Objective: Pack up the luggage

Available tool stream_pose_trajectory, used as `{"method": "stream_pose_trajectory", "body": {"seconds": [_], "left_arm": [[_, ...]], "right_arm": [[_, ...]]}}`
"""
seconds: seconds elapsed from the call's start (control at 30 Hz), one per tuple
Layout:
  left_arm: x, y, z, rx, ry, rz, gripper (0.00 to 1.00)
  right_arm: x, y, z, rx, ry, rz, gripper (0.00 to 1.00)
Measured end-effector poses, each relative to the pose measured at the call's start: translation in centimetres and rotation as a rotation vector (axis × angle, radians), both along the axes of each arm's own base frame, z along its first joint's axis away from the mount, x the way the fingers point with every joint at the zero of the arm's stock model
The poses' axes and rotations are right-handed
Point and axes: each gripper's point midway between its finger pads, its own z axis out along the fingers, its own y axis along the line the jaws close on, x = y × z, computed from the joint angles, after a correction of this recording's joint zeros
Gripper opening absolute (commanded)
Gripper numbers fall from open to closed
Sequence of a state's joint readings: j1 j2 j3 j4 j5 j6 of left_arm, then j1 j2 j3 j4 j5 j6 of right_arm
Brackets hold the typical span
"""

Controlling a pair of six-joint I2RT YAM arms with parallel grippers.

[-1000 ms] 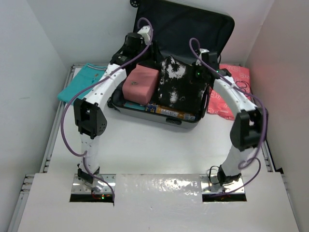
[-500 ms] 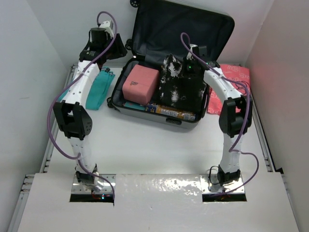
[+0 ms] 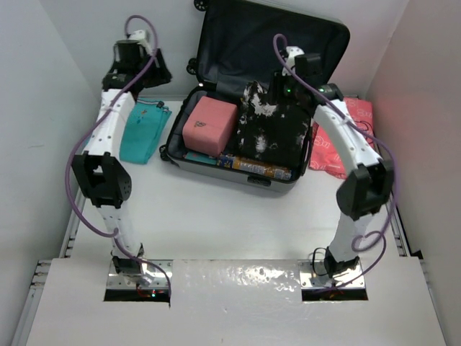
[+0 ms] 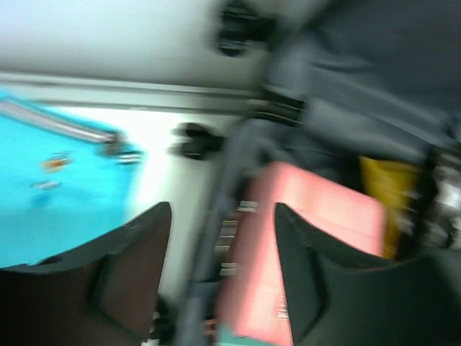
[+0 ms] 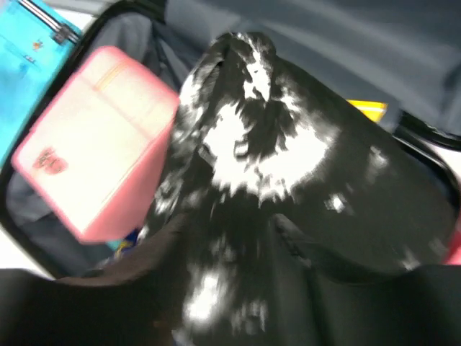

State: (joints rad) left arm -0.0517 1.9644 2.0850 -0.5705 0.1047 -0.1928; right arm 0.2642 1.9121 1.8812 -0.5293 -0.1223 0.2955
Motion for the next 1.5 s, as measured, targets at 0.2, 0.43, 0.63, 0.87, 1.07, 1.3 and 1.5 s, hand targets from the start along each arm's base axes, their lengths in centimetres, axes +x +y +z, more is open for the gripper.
{"method": "stream_pose_trajectory", "body": {"seconds": [0.2,0.43,0.63,0.87,1.07,1.3,1.5], "left_arm": [[-3.0,14.4,-1.7,0.016,0.080,0.288,0.64],[-12.4,25.2,-14.7,-0.210,0.404,0.618,0.73],[-14.9,21.4,-24.4,-0.365,0.669,0.660,0.75],[-12.9,22.2,-25.7,-0.415,0.617,0.715,0.76],[-11.6,22.6,-27.9,-0.455,0.613,0.746,0.68],[-10.4,23.0,-29.0,-0.499,0.588,0.778,0.00],[-10.8,22.9,-29.1,-0.525,0.558,0.775,0.00]], "right_arm": [[-7.0,-2.4,6.2,-0.018,-0.094,0.007,0.64],[-12.5,-3.2,0.4,-0.031,0.044,0.023,0.64],[-13.6,-1.4,-2.9,-0.045,0.149,0.067,0.64],[-14.8,1.3,-2.4,-0.049,0.145,0.142,0.65],[-15.0,2.7,-1.0,-0.043,0.112,0.177,0.65],[-15.2,4.2,0.5,-0.040,0.068,0.222,0.65],[-16.0,5.5,0.2,-0.049,0.068,0.264,0.66]]}}
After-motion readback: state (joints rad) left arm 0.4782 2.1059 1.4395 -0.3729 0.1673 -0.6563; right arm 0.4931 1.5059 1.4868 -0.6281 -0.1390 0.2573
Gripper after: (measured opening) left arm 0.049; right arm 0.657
